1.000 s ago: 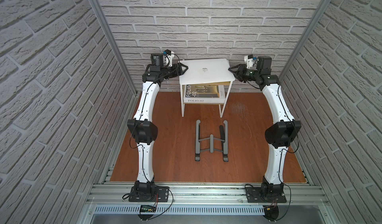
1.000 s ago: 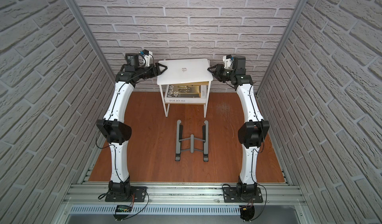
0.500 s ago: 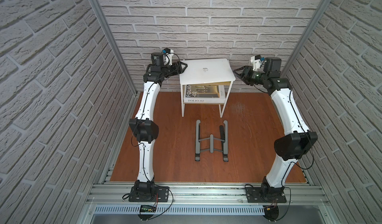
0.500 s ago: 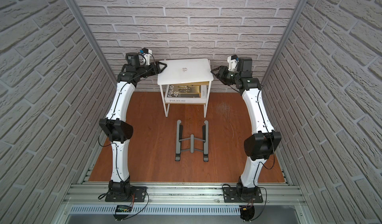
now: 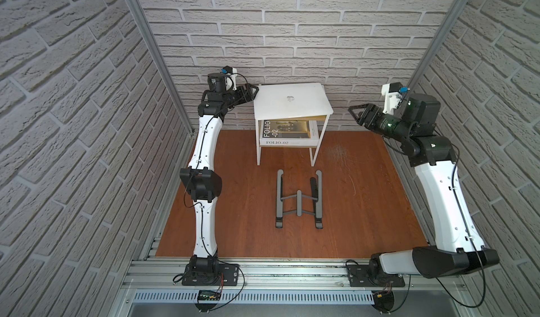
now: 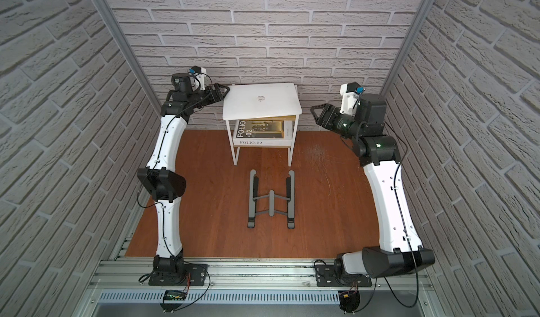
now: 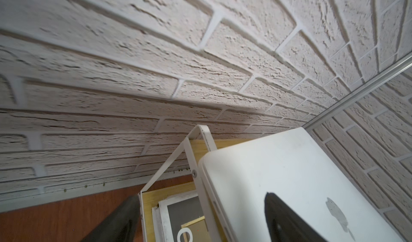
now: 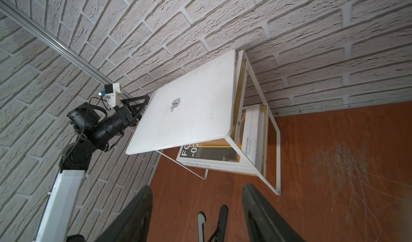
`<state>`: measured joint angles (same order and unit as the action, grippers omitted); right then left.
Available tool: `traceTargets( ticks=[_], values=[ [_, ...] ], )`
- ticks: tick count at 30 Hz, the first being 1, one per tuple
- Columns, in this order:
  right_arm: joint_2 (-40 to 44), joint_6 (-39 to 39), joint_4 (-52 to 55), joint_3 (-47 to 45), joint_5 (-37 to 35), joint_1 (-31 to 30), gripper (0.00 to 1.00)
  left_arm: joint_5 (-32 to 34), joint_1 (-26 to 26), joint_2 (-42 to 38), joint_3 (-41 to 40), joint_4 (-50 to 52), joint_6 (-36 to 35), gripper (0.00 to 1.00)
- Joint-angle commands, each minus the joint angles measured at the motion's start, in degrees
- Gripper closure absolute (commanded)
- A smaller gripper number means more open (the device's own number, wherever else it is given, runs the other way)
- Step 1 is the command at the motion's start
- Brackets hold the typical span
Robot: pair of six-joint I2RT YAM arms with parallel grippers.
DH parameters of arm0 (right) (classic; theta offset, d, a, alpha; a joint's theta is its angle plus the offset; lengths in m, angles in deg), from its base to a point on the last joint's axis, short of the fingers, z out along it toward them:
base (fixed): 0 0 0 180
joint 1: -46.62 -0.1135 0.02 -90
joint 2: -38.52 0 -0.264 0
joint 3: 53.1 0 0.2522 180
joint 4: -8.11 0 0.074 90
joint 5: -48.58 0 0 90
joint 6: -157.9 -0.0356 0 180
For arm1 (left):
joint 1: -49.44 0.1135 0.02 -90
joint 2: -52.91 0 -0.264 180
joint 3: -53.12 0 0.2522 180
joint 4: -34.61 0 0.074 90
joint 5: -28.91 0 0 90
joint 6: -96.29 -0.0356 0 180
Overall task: Close the laptop lid and set it aside
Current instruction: Reset both arms
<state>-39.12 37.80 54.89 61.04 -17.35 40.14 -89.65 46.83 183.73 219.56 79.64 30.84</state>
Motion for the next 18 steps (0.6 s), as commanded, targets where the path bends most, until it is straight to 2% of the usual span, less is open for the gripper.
traceTargets(
  ticks=[1,6,9,12,17,18],
  values=[
    [4.7,2.8,-2.3,-5.4,-4.4,-0.2,0.30,2.9,0.4,-8.5,0.4,-2.9,-2.2,0.02],
    [11.2,5.7,1.0,-10.6,-6.8,-0.3,0.27,4.1,0.4,-15.2,-0.3,1.2,-4.6,0.02],
    [16.3,7.8,0.9,-16.5,-9.3,-0.2,0.25,4.6,0.0,-21.5,-6.0,5.4,-6.8,0.01],
    [22.9,10.0,-0.8,-24.2,-13.2,-0.2,0.23,7.6,-1.8,-32.1,-22.5,2.6,-10.3,0.01],
    [31.7,12.5,-4.2,-36.2,-17.6,-0.2,0.21,18.3,-7.5,-56.0,-55.8,-12.2,-16.9,0.02],
    [33.3,13.5,-5.3,-39.5,-18.2,-0.2,0.20,21.1,-9.4,-62.0,-64.5,-15.8,-18.4,0.01]
  ],
)
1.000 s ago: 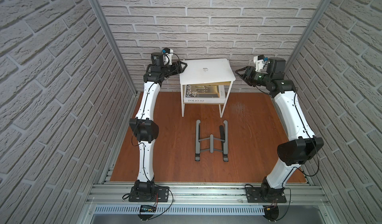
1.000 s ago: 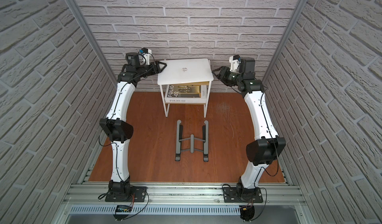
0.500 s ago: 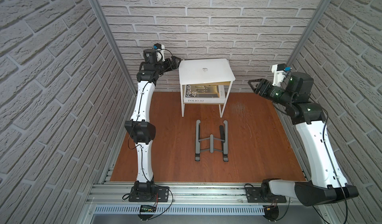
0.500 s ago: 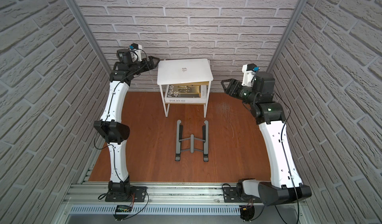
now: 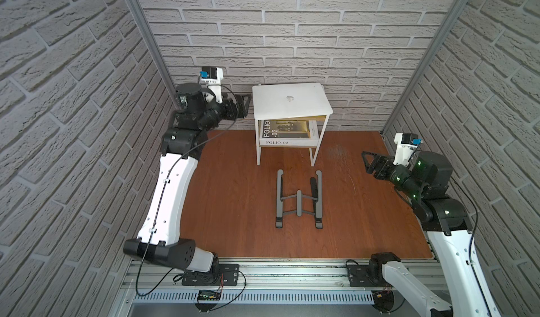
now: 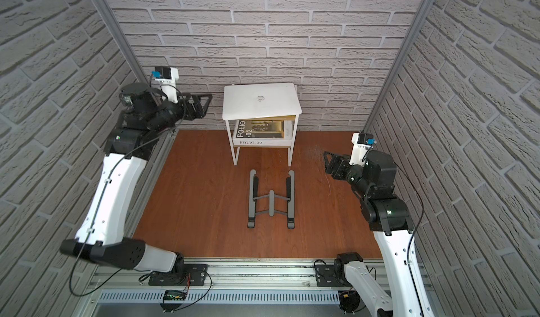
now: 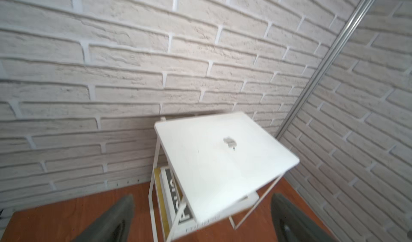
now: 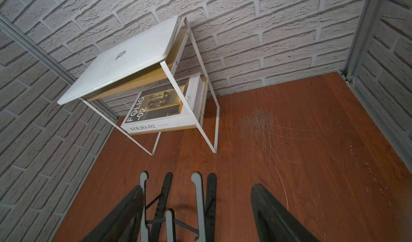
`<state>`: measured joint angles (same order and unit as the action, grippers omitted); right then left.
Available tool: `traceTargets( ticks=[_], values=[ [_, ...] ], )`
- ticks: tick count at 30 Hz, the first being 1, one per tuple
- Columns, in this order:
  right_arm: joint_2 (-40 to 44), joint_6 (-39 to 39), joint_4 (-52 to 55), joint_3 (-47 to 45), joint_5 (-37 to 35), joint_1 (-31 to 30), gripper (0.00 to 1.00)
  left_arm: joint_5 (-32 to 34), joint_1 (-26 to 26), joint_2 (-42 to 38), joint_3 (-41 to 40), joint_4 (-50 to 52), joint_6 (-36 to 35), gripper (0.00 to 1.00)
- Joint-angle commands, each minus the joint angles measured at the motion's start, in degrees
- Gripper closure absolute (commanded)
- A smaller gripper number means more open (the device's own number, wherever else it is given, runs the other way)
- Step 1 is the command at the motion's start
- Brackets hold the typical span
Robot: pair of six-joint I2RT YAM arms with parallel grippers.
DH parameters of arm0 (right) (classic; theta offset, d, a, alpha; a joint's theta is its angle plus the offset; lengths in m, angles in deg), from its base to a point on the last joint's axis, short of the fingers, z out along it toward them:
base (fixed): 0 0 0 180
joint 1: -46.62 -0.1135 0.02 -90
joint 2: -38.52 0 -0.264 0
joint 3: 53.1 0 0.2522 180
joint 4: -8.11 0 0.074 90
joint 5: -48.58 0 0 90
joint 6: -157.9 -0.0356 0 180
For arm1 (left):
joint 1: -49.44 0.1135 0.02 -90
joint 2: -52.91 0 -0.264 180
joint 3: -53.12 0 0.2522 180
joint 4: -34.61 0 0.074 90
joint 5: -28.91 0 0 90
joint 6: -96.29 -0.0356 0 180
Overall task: Close the laptop lid and set it aside
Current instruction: Reset both arms
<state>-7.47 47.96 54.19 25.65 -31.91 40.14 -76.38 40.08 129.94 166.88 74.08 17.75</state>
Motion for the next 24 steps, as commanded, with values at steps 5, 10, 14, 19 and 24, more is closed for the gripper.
traceTargets(
  ticks=[5,10,14,19,24],
  values=[
    [8.3,8.4,-11.6,-16.9,-8.3,-0.2,0.15,15.3,-5.3,-24.5,-34.6,-17.8,-10.0,0.01],
    [14.7,12.6,-23.1,-30.9,-16.0,-0.3,0.13,25.6,-5.3,-34.0,-53.3,-23.4,-14.0,0.01],
    [16.6,12.6,-32.3,-40.7,-22.8,-0.3,0.08,33.9,-3.7,-38.4,-65.8,-26.7,-13.1,0.01],
    [13.9,9.7,-39.0,-46.9,-27.1,-0.3,0.00,35.9,2.2,-41.4,-77.4,-32.4,-7.9,0.02],
    [8.3,10.9,-43.6,-49.9,-29.4,-0.2,0.00,33.7,8.1,-40.4,-83.8,-37.0,-5.3,0.02]
  ],
)
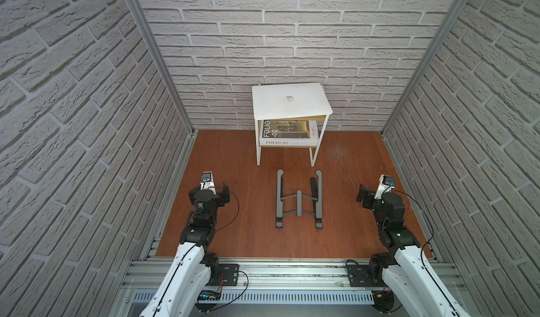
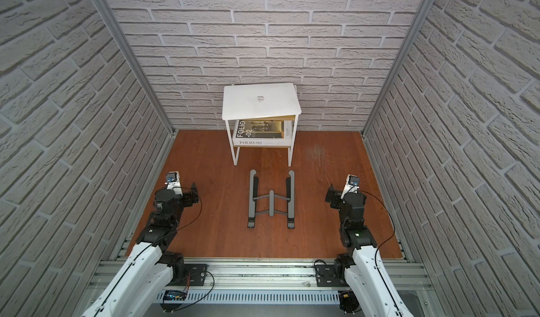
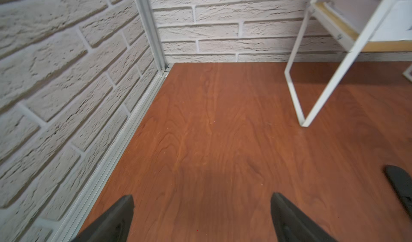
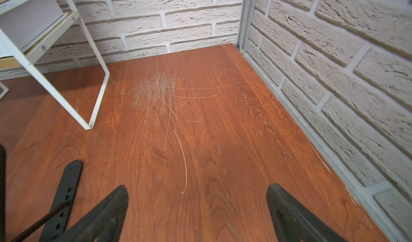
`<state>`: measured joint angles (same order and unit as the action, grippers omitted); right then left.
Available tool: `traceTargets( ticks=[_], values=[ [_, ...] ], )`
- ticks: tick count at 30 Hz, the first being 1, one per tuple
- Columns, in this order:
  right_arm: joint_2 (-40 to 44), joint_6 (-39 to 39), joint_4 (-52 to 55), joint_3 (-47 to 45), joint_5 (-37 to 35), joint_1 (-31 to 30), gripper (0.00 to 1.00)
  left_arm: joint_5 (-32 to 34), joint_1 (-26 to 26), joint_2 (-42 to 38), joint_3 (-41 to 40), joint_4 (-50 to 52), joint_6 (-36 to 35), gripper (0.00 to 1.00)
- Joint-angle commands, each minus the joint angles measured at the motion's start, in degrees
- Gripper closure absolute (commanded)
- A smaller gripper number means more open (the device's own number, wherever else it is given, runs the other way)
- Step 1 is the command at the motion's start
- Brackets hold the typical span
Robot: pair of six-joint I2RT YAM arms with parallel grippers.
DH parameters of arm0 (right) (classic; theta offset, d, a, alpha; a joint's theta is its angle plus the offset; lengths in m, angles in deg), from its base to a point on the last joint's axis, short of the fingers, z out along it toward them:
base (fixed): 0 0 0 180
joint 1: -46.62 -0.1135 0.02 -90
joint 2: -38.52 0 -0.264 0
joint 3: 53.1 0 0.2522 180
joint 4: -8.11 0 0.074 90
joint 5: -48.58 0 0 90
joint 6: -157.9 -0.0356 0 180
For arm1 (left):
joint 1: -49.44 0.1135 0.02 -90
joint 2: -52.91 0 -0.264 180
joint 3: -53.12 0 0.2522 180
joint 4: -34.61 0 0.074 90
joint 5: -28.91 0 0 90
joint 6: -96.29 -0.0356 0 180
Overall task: Close the laptop lid and set it aside
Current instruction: Reset both arms
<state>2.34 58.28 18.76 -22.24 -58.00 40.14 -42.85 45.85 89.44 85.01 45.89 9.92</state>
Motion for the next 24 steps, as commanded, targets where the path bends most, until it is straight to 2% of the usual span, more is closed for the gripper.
traceTargets(
  ticks=[1,4,9,24],
  values=[
    [-2.3,0.9,-10.2,-3.0,-3.1,-0.2,0.00,-0.8,3.3,0.8,-3.0,-9.9,2.9,0.01],
    [-5.2,0.5,-15.3,-4.8,-2.1,-0.1,0.01,-3.4,6.1,3.6,-5.0,-13.6,4.5,0.01],
    [-12.4,2.2,-22.7,-6.5,-1.9,-0.1,0.01,-8.0,9.5,13.4,-4.1,-18.9,6.8,0.01],
    [-31.5,4.1,-35.5,-1.5,1.0,0.2,0.01,-10.0,9.9,28.8,-3.5,-34.0,6.1,0.01]
  ],
)
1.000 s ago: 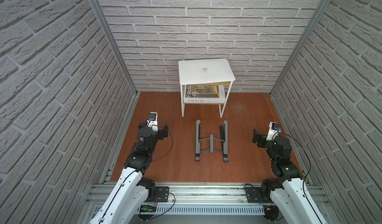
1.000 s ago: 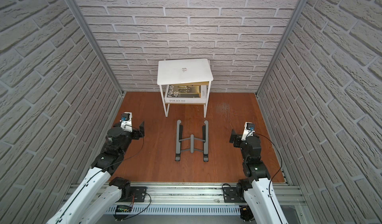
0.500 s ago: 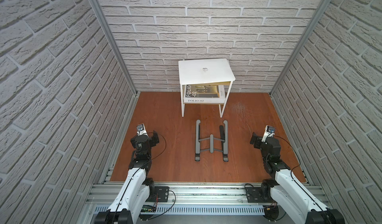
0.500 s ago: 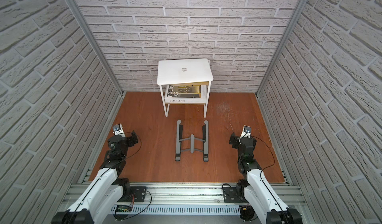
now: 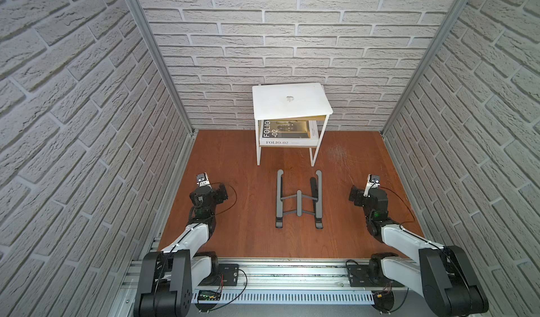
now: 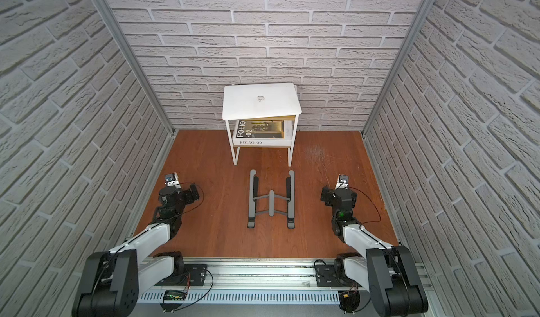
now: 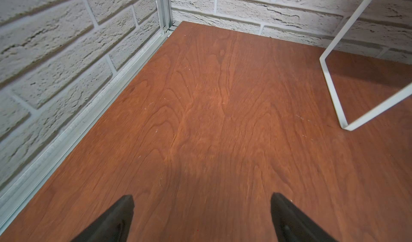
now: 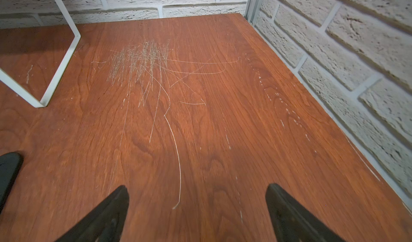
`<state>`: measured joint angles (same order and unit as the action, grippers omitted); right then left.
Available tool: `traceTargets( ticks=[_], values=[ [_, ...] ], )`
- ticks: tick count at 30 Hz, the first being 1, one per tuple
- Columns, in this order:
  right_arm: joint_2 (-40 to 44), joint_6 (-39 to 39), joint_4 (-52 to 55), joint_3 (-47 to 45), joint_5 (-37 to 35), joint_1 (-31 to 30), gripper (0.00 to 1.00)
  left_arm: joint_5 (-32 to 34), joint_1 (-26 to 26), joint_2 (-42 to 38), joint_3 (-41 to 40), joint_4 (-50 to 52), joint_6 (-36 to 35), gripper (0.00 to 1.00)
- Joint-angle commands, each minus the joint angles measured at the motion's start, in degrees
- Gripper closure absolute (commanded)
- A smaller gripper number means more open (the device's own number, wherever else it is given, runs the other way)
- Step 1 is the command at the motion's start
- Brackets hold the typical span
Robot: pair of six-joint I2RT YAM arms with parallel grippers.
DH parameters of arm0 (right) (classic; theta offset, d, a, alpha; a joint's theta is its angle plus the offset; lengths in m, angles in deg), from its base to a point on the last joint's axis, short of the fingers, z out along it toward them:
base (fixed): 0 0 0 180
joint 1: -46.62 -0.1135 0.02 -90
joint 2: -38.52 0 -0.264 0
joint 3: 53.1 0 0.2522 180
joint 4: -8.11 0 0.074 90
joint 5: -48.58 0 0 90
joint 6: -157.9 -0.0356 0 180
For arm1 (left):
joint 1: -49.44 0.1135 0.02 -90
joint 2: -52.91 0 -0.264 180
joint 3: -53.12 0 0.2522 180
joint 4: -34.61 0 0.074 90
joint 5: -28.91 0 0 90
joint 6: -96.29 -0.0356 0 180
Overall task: Close the laptop lid and set it aside
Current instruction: Reset both arms
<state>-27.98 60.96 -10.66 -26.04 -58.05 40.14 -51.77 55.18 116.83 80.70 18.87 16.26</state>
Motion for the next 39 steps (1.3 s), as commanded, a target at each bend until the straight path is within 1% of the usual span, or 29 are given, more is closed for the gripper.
traceTargets(
  ticks=[1,8,15,18,22,24,27,30,34,35,36,37,39],
  values=[
    [-1.8,1.6,-7.5,2.3,1.1,0.2,0.02,-1.1,0.7,2.2,1.0,-7.5,-0.2,0.01],
    [-5.0,1.4,-12.1,2.5,2.7,2.1,0.02,-3.0,1.5,6.4,1.0,-14.0,-1.4,0.01],
    [-8.5,1.6,-15.2,3.7,7.8,4.2,0.02,-4.1,1.6,11.2,2.6,-18.4,-2.7,0.02],
    [-9.2,2.5,-18.3,2.9,10.1,4.9,0.01,-5.6,1.7,13.9,4.3,-18.8,-2.9,0.02],
    [-10.9,2.2,-19.3,3.2,12.4,6.0,0.02,-4.4,1.8,15.8,6.5,-16.8,-2.4,0.02],
    [-12.4,2.1,-20.3,3.4,12.9,6.2,0.02,-4.9,1.8,17.0,7.1,-16.6,-2.6,0.02],
    [-15.3,2.4,-20.5,4.4,13.7,6.2,0.02,-5.4,1.8,18.3,5.5,-20.3,-2.8,0.01],
    [-17.7,2.3,-22.9,4.3,13.7,6.1,0.01,-6.3,1.5,16.6,3.2,-22.7,-3.4,0.01],
    [-19.0,3.3,-20.8,5.9,13.4,5.1,0.01,-5.1,-1.8,17.7,3.9,-23.0,-7.1,0.01],
    [-19.8,3.7,-20.2,6.9,13.0,4.8,0.00,-4.2,-2.5,18.9,4.6,-22.9,-7.8,0.02],
    [-20.6,4.0,-19.9,7.5,12.1,4.2,0.02,-2.0,-3.3,20.6,5.3,-23.2,-7.9,0.01],
    [-20.9,4.2,-18.9,7.9,10.4,3.4,0.03,0.1,-3.6,22.0,5.7,-23.6,-7.7,0.02],
    [-21.1,4.6,-18.2,8.4,7.7,2.5,0.05,2.1,-3.8,24.5,6.1,-25.3,-7.0,0.01]
  ],
)
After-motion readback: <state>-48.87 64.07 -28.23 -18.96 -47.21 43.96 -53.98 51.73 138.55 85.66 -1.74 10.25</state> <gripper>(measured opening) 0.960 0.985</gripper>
